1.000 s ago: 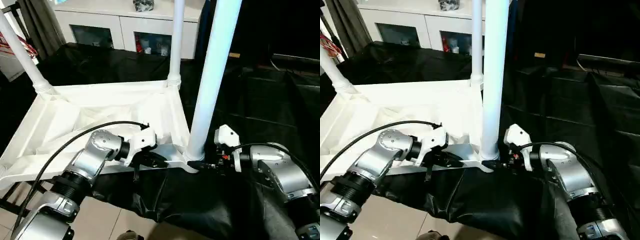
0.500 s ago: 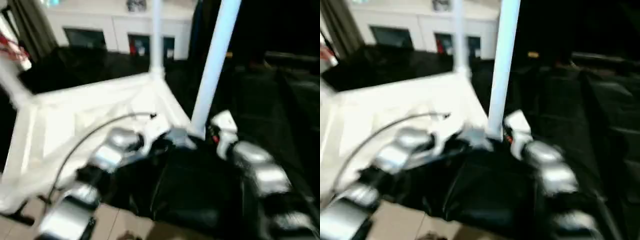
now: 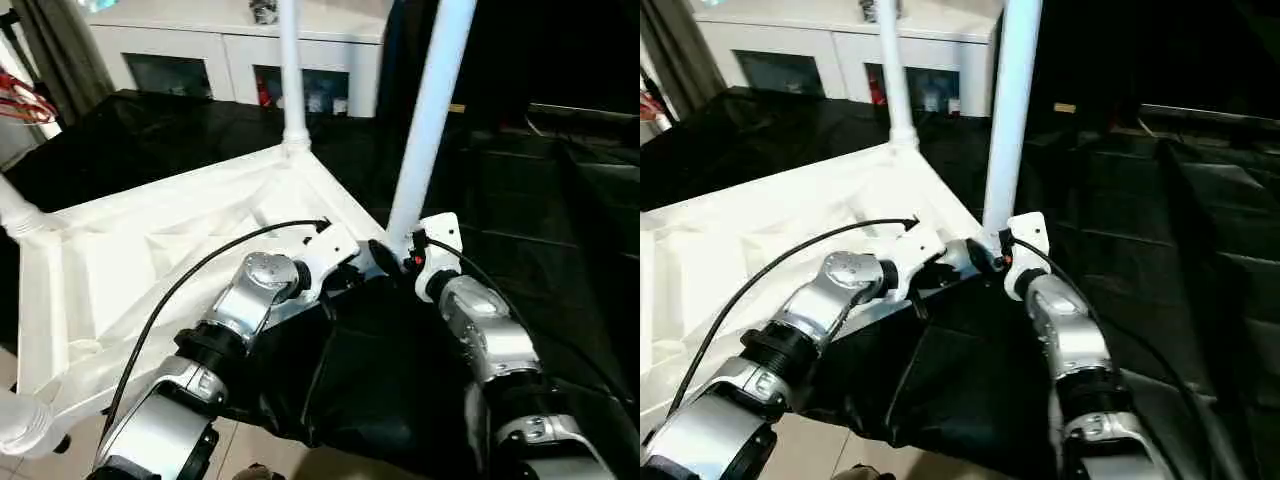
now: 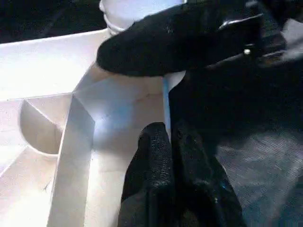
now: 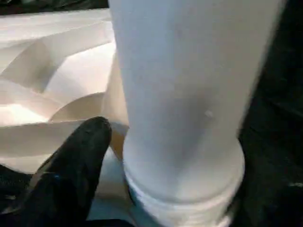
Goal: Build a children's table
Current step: Rotate leg to tighten
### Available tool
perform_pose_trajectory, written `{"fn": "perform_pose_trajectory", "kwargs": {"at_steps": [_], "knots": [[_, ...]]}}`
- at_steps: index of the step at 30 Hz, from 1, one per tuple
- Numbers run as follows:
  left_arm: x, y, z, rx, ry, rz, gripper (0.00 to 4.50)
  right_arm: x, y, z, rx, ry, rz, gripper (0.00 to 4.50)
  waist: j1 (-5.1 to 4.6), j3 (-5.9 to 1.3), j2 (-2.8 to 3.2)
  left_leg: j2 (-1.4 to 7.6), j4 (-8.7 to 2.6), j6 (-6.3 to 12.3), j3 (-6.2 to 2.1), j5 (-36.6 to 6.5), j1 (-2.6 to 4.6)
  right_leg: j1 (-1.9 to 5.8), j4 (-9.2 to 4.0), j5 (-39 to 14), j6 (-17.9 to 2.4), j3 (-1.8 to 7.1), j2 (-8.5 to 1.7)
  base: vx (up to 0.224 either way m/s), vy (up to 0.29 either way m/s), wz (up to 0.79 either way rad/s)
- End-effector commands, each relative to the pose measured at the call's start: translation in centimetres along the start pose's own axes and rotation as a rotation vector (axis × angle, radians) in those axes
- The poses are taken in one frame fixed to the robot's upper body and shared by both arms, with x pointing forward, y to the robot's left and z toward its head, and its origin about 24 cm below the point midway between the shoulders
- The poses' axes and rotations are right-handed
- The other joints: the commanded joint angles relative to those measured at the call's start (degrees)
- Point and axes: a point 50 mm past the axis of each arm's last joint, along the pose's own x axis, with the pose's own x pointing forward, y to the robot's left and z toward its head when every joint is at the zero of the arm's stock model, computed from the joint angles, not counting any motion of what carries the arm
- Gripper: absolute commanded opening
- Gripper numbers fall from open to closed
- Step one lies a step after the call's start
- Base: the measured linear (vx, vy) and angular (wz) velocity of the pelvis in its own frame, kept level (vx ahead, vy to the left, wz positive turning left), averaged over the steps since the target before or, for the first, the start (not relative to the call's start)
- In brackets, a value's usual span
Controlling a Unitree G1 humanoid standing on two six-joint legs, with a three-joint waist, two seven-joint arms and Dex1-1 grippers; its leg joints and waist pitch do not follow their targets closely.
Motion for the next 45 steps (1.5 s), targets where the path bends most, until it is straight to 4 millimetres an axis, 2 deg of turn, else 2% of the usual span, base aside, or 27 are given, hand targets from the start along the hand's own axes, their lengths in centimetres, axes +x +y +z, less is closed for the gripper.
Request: {"fn": "perform_pose_trajectory", "kwargs": {"at_steps": [1, 4, 6, 9, 14, 16, 17, 19, 30, 39, 41, 42, 44, 45], "knots": [[0.1, -0.6, 1.6, 0.064, -0.077, -0.054, 0.0, 0.3, 0.9, 0.6, -0.044, -0.009, 0.082, 3.94, 0.15, -4.3, -0.16, 3.09, -3.78, 4.16, -1.21, -8.96, 1.04, 3.22, -3.78, -3.72, -14.54, 2.63, -4.61, 0.0, 0.0, 0.0], [-0.4, -0.7, 1.4, 0.071, -0.089, -0.097, 0.0, -0.5, 0.4, 0.7, -0.097, 0.002, 0.156, 3.94, 0.27, -4.16, -0.36, 3.08, -3.85, 4.14, -1.18, -9.77, 0.95, 3.29, -3.92, -5.66, -14.28, 2.61, -4.59, 0.0, 0.0, 0.0], [-1.4, -0.9, 1.0, 0.089, -0.1, -0.171, 0.0, -2.1, 0.1, 1.0, -0.178, 0.019, 0.302, 3.94, 0.7, -4.1, -0.43, 3.28, -3.86, 4.46, -1.21, -10.11, 1.01, 3.43, -3.98, -6.77, -13.54, 2.64, -4.56, 0.0, 0.0, 0.0], [-2.3, -1.1, 0.5, 0.103, -0.095, -0.236, 0.0, -3.4, 0.1, 1.1, -0.226, 0.03, 0.413, 3.94, 1.06, -4.06, -0.4, 3.41, -3.83, 5.14, -1.16, -10.03, 0.98, 3.14, -4.02, -7.35, -13.19, 2.7, -4.58, 0.0, 0.0, 0.0], [-3.7, -0.9, -0.2, 0.125, -0.08, -0.302, 0.0, -5.1, 0.2, 1.2, -0.258, 0.062, 0.575, 3.94, 1.21, -3.92, -0.33, 3.61, -4.08, 4.24, -1.15, -12.37, 1.35, 2.7, -4.39, -10.95, -13.09, 2.82, -4.51, 0.0, 0.0, 0.0], [-4.3, -0.8, -0.5, 0.13, -0.072, -0.331, 0.0, -5.7, 0.2, 1.2, -0.274, 0.082, 0.632, 3.94, 1.37, -3.93, -0.32, 3.57, -4.12, 4.27, -1.24, -11.58, 1.0, 2.92, -4.13, -10.32, -13.04, 2.76, -4.54, 0.0, 0.0, 0.0], [-4.4, -0.8, -0.5, 0.131, -0.07, -0.339, 0.0, -5.8, 0.2, 1.2, -0.275, 0.088, 0.642, 3.94, 1.35, -3.95, -0.28, 3.56, -4.08, 4.29, -1.2, -11.62, 1.06, 2.8, -4.17, -10.33, -13.09, 2.76, -4.56, 0.0, 0.0, 0.0], [-4.9, -0.7, -0.7, 0.132, -0.063, -0.362, 0.0, -6.0, 0.3, 1.2, -0.281, 0.109, 0.672, 3.69, 1.31, -3.9, -0.36, 3.47, -4.08, 4.24, -1.21, -11.88, 1.12, 2.75, -4.28, -11.04, -13.17, 2.74, -4.55, 0.0, 0.0, 0.0], [-5.6, -0.5, -1.1, 0.135, -0.04, -0.379, 0.0, -6.1, 0.5, 0.8, -0.312, 0.157, 0.714, 2.76, 1.48, -4.0, -0.54, 3.45, -3.95, 4.23, -1.19, -10.5, 1.01, 2.76, -4.11, -10.68, -13.2, 2.72, -4.62, 0.0, 0.0, 0.0], [-5.6, -0.5, -1.2, 0.128, -0.04, -0.366, 0.0, -6.1, 0.9, 0.3, -0.293, 0.157, 0.718, 2.63, 1.57, -4.01, -0.5, 3.42, -3.93, 4.14, -1.2, -10.45, 1.02, 2.75, -4.13, -10.93, -13.06, 2.71, -4.61, 0.0, 0.0, 0.0], [-5.4, -0.3, -1.2, 0.119, -0.042, -0.341, 0.0, -5.9, 0.9, 0.2, -0.271, 0.147, 0.692, 2.63, 1.56, -4.01, -0.34, 3.46, -3.96, 4.07, -1.23, -10.53, 1.02, 2.71, -4.08, -10.94, -13.09, 2.7, -4.6, 0.0, 0.0, 0.0], [-5.0, 0.1, -1.1, 0.099, -0.041, -0.287, 0.0, -5.2, 0.8, 0.1, -0.238, 0.117, 0.615, 2.63, 1.39, -4.0, -0.34, 3.46, -4.01, 3.91, -1.23, -10.65, 0.98, 2.64, -4.09, -11.0, -13.19, 2.73, -4.62, 0.0, 0.0, 0.0], [-4.9, 0.2, -1.0, 0.091, -0.04, -0.265, 0.0, -5.0, 0.7, 0.1, -0.223, 0.105, 0.581, 2.63, 1.15, -3.89, -0.47, 3.26, -4.06, 3.11, -1.23, -11.77, 1.11, 2.6, -4.34, -12.5, -13.12, 2.65, -4.58, 0.0, 0.0, 0.0], [-3.9, 0.8, -0.4, 0.058, -0.049, -0.171, 0.0, -3.6, 0.2, -0.4, -0.146, 0.089, 0.399, 2.63, 1.0, -3.85, -0.4, 3.2, -4.1, 2.8, -1.2, -12.25, 1.19, 2.52, -4.55, -13.98, -12.74, 2.69, -4.61, 0.0, 0.0, 0.0]]}}
